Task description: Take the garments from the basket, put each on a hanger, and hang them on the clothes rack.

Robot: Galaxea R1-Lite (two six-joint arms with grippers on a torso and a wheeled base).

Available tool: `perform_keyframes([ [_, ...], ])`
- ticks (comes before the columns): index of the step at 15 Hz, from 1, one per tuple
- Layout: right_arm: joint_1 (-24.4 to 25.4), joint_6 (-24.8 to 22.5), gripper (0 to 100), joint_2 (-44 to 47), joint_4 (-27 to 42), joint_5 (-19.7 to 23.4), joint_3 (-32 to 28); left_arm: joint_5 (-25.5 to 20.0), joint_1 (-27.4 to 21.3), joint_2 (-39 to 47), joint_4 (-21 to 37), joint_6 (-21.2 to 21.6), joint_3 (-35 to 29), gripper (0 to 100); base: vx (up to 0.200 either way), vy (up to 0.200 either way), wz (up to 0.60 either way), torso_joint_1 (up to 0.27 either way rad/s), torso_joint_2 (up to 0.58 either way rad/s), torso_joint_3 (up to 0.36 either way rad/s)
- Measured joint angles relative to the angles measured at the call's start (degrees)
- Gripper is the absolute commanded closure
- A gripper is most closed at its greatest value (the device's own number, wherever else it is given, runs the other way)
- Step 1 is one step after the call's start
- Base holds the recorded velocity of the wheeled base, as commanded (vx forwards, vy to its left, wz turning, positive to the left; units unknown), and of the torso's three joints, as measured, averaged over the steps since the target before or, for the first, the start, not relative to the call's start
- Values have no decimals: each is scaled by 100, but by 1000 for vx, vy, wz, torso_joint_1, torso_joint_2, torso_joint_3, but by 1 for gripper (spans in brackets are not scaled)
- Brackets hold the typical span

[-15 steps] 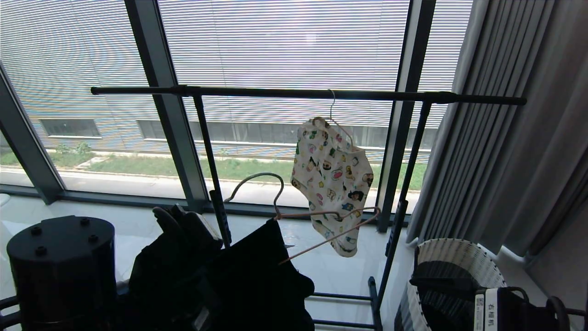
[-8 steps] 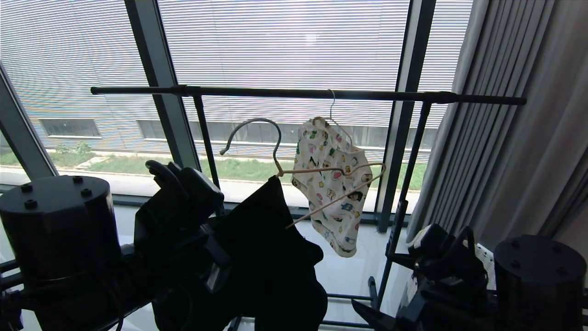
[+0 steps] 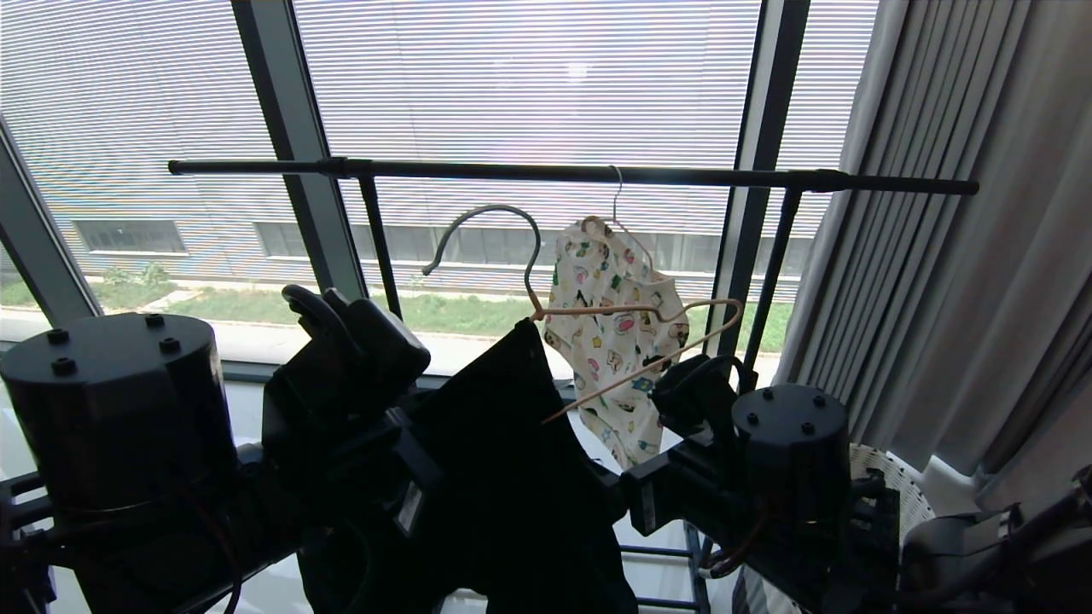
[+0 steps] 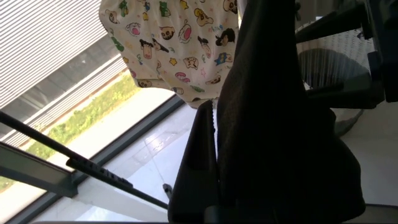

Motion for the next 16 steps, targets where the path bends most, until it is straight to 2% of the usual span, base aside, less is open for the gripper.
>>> perform_keyframes([
  [2,2,0,0,157,-2,-352,-20,0,-4,-2,-2,0,-22,100,0,0,0,0,0,0],
  [5,-11,-13,0,276,0,-536,99,1,-6,-7,-2,18,-83,100,0,0,0,0,0,0],
  [7,-151,-83,0,325,0,-856,211,46,7,-13,-2,18,-102,100,0,0,0,0,0,0],
  [11,-756,-422,0,345,-88,-1026,272,121,171,-90,0,38,2,100,0,0,0,0,0,0],
  [16,-1530,-963,0,343,-597,-1018,250,118,221,-197,2,130,306,100,0,0,0,0,0,0],
])
